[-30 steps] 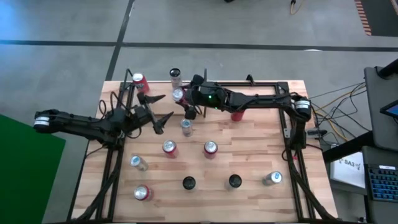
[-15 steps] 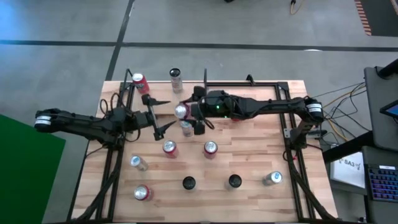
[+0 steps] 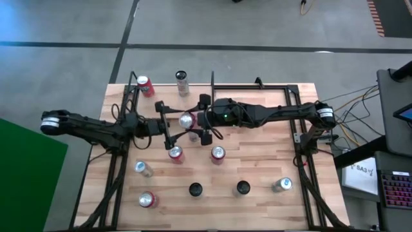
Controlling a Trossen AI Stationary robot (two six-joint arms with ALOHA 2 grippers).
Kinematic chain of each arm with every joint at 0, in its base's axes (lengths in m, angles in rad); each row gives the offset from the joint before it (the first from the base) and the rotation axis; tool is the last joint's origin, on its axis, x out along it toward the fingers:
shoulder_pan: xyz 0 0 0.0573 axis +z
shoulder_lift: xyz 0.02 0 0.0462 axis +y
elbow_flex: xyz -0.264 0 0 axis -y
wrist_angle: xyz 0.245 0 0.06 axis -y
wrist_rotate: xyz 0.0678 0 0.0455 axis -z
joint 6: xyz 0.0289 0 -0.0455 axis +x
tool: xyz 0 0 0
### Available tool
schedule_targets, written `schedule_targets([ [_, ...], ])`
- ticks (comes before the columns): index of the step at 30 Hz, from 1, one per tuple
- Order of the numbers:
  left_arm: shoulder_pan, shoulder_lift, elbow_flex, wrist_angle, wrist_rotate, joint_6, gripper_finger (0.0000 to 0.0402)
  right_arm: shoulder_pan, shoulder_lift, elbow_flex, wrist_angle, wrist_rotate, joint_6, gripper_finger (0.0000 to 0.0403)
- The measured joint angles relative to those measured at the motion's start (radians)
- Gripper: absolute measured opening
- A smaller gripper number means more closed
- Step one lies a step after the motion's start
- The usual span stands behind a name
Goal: Place canned beverage on shelf
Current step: Put the red white soda can on the shelf
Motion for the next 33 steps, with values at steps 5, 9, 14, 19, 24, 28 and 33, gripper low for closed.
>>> schedule_targets([
  [5, 0.0, -0.04, 0.0, -0.009, 0.0, -0.005, 0.0362, -0.002, -0.033, 0.0, -0.034, 0.008, 0.029, 0.029],
  [9, 0.0, -0.088, 0.0, -0.079, 0.0, -0.011, 0.0362, -0.001, -0.083, -0.006, -0.082, 0.003, 0.055, 0.029],
  [14, 0.0, -0.101, -0.001, -0.135, 0.01, -0.075, 0.0362, -0.002, -0.144, -0.074, -0.058, -0.064, 0.115, 0.029],
  [19, -0.001, -0.049, -0.001, -0.089, 0.094, -0.139, 0.0362, 0.001, -0.179, -0.183, 0.138, -0.079, 0.141, 0.029],
  [24, -0.001, -0.002, -0.001, -0.043, 0.092, -0.177, 0.0362, 0.003, -0.174, -0.258, 0.288, -0.078, 0.141, 0.029],
  [28, -0.001, 0.038, -0.001, 0.016, 0.09, -0.194, 0.0362, 0.009, -0.163, -0.296, 0.403, -0.079, 0.133, 0.029],
  [33, 0.0, 0.104, 0.02, 0.035, 0.035, -0.199, 0.0362, 0.016, -0.146, -0.303, 0.45, -0.124, 0.121, 0.0291],
])
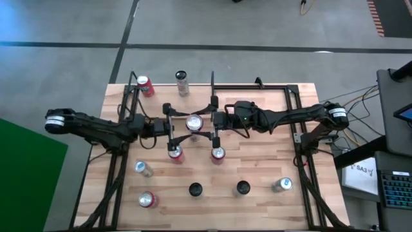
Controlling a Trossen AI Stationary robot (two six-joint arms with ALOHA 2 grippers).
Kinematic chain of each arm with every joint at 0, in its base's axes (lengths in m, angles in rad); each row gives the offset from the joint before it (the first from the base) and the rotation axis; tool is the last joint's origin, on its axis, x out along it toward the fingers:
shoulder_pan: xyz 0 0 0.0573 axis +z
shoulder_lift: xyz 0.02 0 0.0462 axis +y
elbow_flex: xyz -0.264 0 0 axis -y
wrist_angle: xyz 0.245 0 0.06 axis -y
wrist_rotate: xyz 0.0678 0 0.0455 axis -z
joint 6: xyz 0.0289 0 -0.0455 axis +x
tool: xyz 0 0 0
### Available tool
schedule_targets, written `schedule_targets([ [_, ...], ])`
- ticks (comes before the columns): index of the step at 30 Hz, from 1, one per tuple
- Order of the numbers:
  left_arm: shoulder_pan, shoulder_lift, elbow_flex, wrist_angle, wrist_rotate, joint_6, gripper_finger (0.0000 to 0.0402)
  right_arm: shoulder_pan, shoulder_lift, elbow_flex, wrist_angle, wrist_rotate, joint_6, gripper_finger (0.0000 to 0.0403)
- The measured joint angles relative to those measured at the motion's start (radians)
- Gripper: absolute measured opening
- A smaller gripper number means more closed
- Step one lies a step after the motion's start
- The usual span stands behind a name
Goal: Place canned beverage on shelf
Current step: Put the red white soda can on the shelf
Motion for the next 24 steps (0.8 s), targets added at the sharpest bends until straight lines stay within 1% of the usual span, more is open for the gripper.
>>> schedule_targets([
  [5, -0.001, 0.085, 0.055, 0.002, 0.003, 0.0, 0.0362, 0.003, 0.016, 0.001, 0.034, -0.003, -0.014, 0.0291],
  [11, -0.001, 0.135, 0.081, 0.01, 0.002, 0.019, 0.0356, 0.003, 0.019, 0.0, 0.028, -0.002, -0.015, 0.0293],
  [14, -0.001, 0.134, 0.077, 0.014, 0.002, 0.026, 0.0339, 0.003, 0.017, 0.0, 0.023, -0.002, -0.015, 0.0293],
  [19, -0.001, 0.118, 0.069, 0.011, 0.001, 0.031, 0.0288, 0.003, 0.017, 0.001, 0.025, -0.001, -0.02, 0.0305],
  [24, -0.001, 0.112, 0.067, 0.002, -0.002, 0.035, 0.0287, 0.003, 0.016, 0.0, 0.022, 0.001, 0.006, 0.033],
])
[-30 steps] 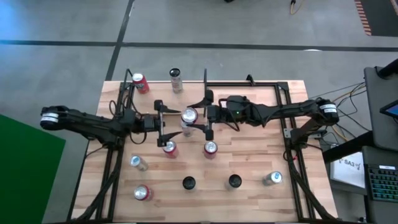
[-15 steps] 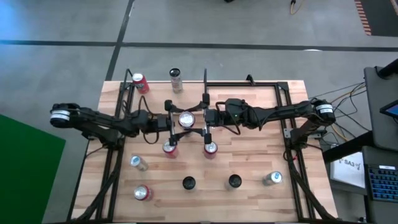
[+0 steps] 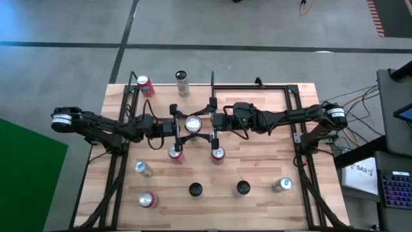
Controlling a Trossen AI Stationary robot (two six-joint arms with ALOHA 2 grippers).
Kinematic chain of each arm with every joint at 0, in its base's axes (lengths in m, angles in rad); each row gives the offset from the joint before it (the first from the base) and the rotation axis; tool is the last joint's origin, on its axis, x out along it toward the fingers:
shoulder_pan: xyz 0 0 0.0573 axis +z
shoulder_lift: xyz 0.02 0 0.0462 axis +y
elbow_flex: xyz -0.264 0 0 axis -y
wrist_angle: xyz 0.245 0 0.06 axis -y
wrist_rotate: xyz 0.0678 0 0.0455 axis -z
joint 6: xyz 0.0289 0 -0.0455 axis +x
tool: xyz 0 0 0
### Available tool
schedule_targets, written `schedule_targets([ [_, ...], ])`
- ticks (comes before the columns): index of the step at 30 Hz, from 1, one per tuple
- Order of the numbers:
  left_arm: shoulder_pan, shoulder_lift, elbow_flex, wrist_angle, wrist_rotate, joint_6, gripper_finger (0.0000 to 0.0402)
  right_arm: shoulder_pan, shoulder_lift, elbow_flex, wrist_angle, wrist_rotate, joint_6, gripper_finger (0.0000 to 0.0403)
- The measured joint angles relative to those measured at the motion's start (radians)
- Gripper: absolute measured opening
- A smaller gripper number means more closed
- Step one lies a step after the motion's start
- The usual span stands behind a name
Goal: Place canned beverage on shelf
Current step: Put the red white soda can on the shelf
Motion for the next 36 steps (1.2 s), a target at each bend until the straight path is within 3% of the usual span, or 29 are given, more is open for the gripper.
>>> schedule_targets([
  [17, 0.0, -0.001, -0.009, -0.023, -0.077, 0.024, 0.0287, 0.0, -0.079, 0.009, -0.173, 0.106, 0.061, 0.0354],
  [29, 0.0, -0.002, -0.009, -0.023, -0.079, 0.023, 0.0287, -0.003, -0.041, 0.259, -0.59, 0.107, 0.058, 0.0354],
  [36, 0.0, -0.002, -0.009, -0.016, -0.1, 0.024, 0.0287, -0.003, -0.018, 0.296, -0.635, 0.109, 0.058, 0.0352],
])
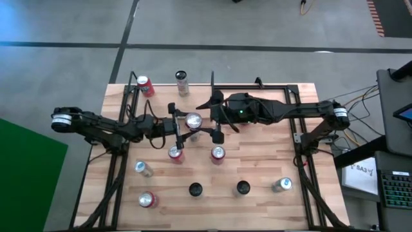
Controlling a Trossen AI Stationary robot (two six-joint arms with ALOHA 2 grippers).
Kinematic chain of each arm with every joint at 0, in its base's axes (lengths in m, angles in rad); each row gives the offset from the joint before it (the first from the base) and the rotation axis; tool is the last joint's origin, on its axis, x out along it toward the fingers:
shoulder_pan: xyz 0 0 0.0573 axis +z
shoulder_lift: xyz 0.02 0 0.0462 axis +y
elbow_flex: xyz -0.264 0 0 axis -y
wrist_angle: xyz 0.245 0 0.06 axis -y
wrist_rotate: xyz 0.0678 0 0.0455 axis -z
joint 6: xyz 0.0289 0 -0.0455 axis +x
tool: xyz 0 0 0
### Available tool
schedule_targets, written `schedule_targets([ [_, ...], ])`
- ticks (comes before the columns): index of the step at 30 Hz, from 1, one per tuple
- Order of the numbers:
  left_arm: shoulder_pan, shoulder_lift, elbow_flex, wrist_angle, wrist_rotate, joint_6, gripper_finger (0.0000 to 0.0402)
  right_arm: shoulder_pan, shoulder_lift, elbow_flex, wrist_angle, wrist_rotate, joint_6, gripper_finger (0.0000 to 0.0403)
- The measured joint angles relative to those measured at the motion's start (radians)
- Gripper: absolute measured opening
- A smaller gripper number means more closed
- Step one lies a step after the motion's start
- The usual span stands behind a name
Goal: Place canned beverage on shelf
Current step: Put the red white soda can on the shelf
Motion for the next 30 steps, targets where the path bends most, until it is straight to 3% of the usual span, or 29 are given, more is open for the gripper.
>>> schedule_targets([
  [12, 0.001, -0.001, 0.002, 0.018, -0.029, -0.001, 0.0287, -0.001, 0.058, 0.0, 0.078, 0.001, -0.063, 0.0349],
  [21, 0.001, -0.001, 0.002, 0.02, -0.03, 0.0, 0.0287, -0.002, 0.058, 0.0, 0.089, -0.001, -0.062, 0.0284],
  [30, 0.002, -0.001, 0.002, 0.021, -0.031, -0.002, 0.0287, -0.006, 0.058, 0.0, 0.089, -0.004, -0.06, 0.0284],
])
